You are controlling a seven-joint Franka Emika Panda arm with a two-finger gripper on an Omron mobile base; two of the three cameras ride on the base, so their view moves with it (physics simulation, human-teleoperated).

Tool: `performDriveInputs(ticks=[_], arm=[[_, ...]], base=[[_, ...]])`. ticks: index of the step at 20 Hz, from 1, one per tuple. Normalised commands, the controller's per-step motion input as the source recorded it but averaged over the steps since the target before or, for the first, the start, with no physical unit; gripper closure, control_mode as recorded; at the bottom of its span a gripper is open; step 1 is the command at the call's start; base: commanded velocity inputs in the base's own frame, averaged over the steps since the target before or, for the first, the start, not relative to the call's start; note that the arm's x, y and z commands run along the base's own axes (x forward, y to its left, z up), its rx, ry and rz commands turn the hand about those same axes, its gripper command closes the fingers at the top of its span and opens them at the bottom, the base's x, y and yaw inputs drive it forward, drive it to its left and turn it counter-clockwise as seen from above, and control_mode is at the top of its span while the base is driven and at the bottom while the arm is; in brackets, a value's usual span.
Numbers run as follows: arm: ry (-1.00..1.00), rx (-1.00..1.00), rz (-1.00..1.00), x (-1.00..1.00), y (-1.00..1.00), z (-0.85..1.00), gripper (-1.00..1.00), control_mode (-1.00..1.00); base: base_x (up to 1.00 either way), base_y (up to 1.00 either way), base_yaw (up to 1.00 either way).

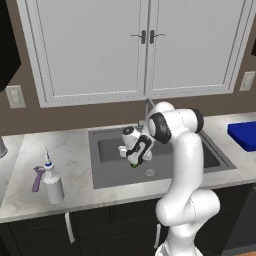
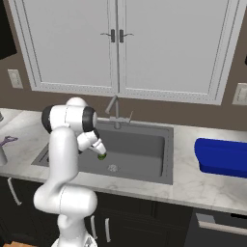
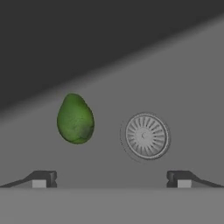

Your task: Pick up all produce items and place them in the sink. Turn on the sink faucet to wash them. Then turn the sink off and put them in the tray.

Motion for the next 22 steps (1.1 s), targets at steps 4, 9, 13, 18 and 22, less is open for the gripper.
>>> performDriveInputs(ticks=[4,9,13,18,22], arm=[[-0.07,0.0,-0.02,0.26,0.0,-0.19,-1.0,-1.0],[-0.06,0.0,-0.01,0.24,0.0,-0.22,-1.0,-1.0],[-0.02,0.0,-0.01,0.14,0.0,-0.27,-1.0,-1.0],[-0.01,0.0,0.0,0.05,0.0,-0.28,-1.0,-1.0],[0.0,0.0,0.0,0.07,0.0,-0.19,-1.0,-1.0]], base=[[0.0,0.0,0.0],[0.0,0.0,0.0],[0.0,0.0,0.0],[0.0,0.0,0.0],[0.0,0.0,0.0]])
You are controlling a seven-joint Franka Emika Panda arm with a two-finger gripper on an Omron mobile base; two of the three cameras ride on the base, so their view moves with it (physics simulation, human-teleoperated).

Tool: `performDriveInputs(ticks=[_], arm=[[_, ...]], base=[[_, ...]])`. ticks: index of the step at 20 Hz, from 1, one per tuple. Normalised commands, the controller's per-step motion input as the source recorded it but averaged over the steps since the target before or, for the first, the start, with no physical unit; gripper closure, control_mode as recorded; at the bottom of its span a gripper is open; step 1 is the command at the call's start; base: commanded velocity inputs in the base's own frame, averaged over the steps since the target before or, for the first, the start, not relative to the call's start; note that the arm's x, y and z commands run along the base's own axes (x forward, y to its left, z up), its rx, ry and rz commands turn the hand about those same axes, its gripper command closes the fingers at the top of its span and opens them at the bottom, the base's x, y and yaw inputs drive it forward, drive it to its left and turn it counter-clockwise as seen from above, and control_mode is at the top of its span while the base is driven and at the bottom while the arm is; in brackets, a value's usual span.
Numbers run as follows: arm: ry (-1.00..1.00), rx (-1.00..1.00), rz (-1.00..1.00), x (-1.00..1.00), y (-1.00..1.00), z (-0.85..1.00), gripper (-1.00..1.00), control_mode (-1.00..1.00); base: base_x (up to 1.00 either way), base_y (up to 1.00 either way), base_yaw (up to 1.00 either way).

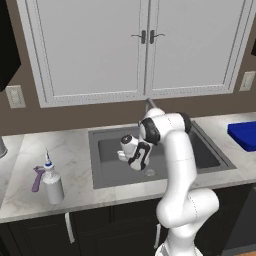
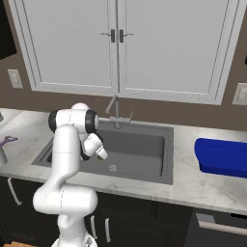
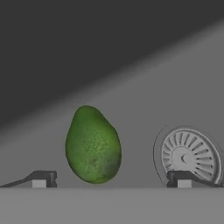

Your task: Pick up all produce items and place them in the sink. Turn on the sink faucet to wash them. Then turn the sink off and put them in the tray.

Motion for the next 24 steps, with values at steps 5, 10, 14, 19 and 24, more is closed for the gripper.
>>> performDriveInputs(ticks=[5,10,14,19,24], arm=[[-0.01,0.01,0.0,0.2,0.0,-0.08,-1.0,-1.0],[-0.03,0.02,0.0,0.3,0.0,-0.07,-1.0,-1.0],[-0.03,0.02,0.0,0.24,-0.01,-0.1,-1.0,-1.0],[-0.01,0.02,0.0,0.09,0.0,-0.18,-1.0,-1.0],[-0.01,0.02,0.0,0.0,-0.01,-0.17,-1.0,-1.0]], base=[[0.0,0.0,0.0],[0.0,0.0,0.0],[0.0,0.0,0.0],[0.0,0.0,0.0],[0.0,0.0,0.0]])
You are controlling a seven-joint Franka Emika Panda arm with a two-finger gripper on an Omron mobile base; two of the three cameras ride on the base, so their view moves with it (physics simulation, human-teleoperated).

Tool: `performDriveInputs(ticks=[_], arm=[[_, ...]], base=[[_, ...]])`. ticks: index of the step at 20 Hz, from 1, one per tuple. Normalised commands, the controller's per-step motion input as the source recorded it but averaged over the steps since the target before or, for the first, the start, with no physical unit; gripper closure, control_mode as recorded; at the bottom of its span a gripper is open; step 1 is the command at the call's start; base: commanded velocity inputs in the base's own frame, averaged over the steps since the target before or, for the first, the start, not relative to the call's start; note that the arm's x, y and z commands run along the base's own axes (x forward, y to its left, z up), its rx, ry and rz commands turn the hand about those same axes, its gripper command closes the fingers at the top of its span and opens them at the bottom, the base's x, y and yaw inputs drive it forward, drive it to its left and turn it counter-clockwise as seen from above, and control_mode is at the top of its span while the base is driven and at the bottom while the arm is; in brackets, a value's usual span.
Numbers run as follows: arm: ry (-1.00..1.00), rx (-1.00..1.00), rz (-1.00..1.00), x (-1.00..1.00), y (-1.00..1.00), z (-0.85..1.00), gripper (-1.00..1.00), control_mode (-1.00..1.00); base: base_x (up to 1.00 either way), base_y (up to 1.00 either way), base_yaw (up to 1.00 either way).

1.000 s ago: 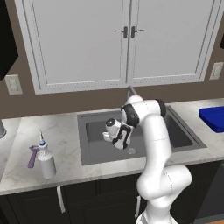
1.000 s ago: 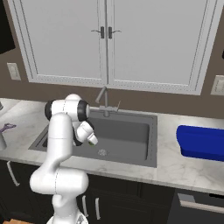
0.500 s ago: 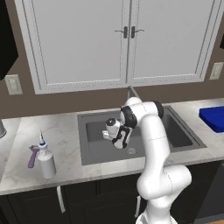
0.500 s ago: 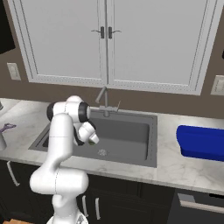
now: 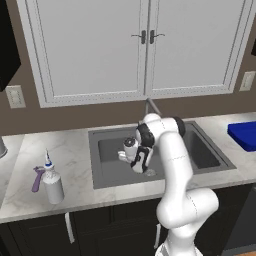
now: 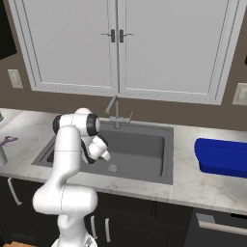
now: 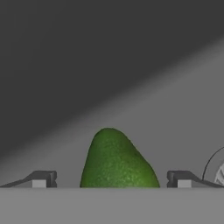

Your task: Pick up all produce items and place them in the sink. Turn on the sink faucet to wash them. Then turn the sink off and put them in the tray.

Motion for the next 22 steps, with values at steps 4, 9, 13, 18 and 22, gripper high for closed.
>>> performDriveInputs(ticks=[4,9,13,18,22], arm=[[-0.01,0.01,0.0,0.0,-0.01,-0.2,-1.0,-1.0],[0.0,0.0,0.0,0.02,0.01,-0.31,1.0,-1.0],[0.01,0.0,0.0,0.07,0.03,-0.18,1.0,-1.0],[0.0,0.0,0.0,0.0,0.0,-0.02,1.0,-1.0],[-0.03,0.0,0.0,-0.1,0.0,0.12,1.0,-1.0]], base=[[0.0,0.0,0.0],[0.0,0.0,0.0],[0.0,0.0,0.0],[0.0,0.0,0.0],[0.0,0.0,0.0]])
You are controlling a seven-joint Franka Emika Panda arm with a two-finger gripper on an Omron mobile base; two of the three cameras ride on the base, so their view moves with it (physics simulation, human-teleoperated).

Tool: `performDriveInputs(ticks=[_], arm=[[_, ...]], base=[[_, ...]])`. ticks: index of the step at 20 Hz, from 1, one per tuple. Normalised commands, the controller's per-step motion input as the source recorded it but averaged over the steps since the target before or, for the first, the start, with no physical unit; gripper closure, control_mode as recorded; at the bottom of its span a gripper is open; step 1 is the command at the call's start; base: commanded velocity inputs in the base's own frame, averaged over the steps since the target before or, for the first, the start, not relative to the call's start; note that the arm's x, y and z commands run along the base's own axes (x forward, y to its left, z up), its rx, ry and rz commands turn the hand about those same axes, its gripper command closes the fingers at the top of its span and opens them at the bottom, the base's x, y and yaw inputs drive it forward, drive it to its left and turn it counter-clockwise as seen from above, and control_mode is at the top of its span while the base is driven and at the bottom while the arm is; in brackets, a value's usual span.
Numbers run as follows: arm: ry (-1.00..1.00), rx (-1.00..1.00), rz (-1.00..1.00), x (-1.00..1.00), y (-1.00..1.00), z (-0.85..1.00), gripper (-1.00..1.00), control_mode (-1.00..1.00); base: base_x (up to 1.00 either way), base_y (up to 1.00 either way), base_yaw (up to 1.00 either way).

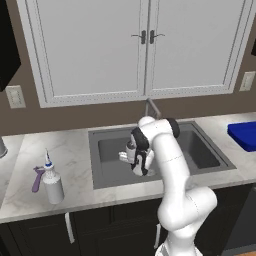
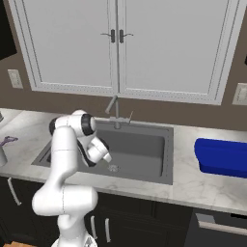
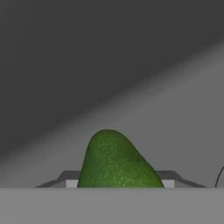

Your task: Pick up all produce items and place them in the sink. Turn on the sink faucet to wash them. Then turn the sink off and put them in the tray.

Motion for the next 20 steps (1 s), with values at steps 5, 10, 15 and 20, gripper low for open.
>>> performDriveInputs(ticks=[5,10,15,20], arm=[[-0.13,0.0,0.0,-0.4,0.04,0.65,1.0,-1.0],[-0.09,-0.01,0.0,-0.31,0.23,0.9,1.0,-1.0],[-0.06,-0.03,0.0,-0.36,0.42,0.85,1.0,-1.0],[-0.03,-0.03,0.0,-0.52,0.45,0.82,1.0,-1.0]], base=[[0.0,0.0,0.0],[0.0,0.0,0.0],[0.0,0.0,0.0],[0.0,0.0,0.0]])
